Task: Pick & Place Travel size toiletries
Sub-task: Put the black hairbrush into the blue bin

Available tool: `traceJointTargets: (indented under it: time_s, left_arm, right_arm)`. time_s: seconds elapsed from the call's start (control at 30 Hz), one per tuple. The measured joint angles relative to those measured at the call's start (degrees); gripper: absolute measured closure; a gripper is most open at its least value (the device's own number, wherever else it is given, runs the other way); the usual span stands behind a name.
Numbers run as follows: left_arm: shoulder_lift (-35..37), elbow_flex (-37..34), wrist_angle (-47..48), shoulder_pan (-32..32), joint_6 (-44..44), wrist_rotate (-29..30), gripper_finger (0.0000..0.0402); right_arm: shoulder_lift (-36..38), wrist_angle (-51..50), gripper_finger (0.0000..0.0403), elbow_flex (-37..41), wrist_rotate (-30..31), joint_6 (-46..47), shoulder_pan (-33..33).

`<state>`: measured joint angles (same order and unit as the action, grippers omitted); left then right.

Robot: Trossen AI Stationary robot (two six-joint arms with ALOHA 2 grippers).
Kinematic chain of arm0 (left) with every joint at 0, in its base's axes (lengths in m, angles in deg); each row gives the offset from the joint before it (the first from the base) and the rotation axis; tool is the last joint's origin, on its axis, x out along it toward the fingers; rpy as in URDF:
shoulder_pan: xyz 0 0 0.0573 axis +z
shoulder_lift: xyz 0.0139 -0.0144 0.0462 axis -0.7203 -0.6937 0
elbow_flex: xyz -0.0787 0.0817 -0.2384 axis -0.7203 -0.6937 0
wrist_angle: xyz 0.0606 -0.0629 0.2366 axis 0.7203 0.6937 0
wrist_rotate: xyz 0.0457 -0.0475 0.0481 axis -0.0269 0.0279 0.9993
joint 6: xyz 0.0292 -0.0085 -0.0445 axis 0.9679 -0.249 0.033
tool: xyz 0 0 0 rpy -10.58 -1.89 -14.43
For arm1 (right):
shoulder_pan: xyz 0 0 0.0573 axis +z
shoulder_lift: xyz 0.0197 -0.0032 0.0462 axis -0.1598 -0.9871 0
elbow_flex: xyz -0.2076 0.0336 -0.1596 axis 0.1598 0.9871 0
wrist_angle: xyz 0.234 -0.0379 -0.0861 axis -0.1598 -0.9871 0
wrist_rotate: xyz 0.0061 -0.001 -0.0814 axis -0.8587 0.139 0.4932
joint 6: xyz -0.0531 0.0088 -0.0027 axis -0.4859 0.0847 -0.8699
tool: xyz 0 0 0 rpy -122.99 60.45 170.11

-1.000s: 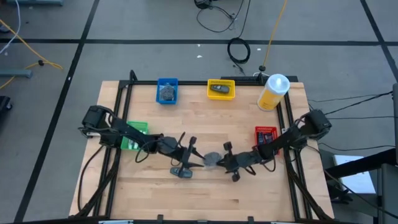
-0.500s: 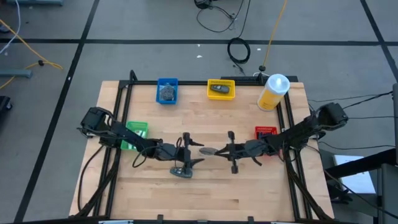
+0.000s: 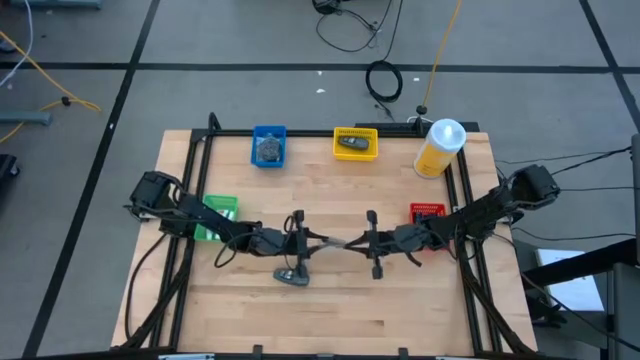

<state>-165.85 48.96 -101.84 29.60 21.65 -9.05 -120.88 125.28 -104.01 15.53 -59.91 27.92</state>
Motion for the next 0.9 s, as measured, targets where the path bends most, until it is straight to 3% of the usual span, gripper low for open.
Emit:
traceJointTargets:
  time_s: [0.17,0.3,0.4,0.53,0.6,0.73,0.9]
  left_arm:
    - [3.5,0.0,4.6,-1.8,-0.8,4.6,0.0385]
    - [12.1,0.2,17.2,-3.3,-4.6,12.7,0.0377]
    - [20.8,3.0,34.5,-3.5,-10.7,15.0,0.0365]
    - [28.4,11.7,62.7,0.7,-19.3,15.0,0.0378]
    - [30.0,17.4,75.6,4.6,-22.0,13.4,0.0388]
    - [30.3,26.6,95.6,15.2,-22.3,4.2,0.0389]
    - [29.1,28.4,102.4,29.2,-12.1,-6.7,0.0354]
  right_arm:
    - [3.0,-0.3,0.0361,0.0,0.0,1.9,0.1]
    - [7.8,-6.6,0.0313,0.0,-0.2,4.5,0.2]
    - [10.1,-11.5,0.0283,0.0,-0.2,6.2,0.4]
    - [10.3,-14.5,0.0259,0.0,-0.3,6.3,0.9]
    - [10.3,-14.4,0.0255,0.0,-0.3,6.3,0.9]
    - [10.3,-14.5,0.0256,0.0,-0.3,6.2,0.9]
    - [10.3,-14.7,0.0263,0.0,-0.3,6.2,0.9]
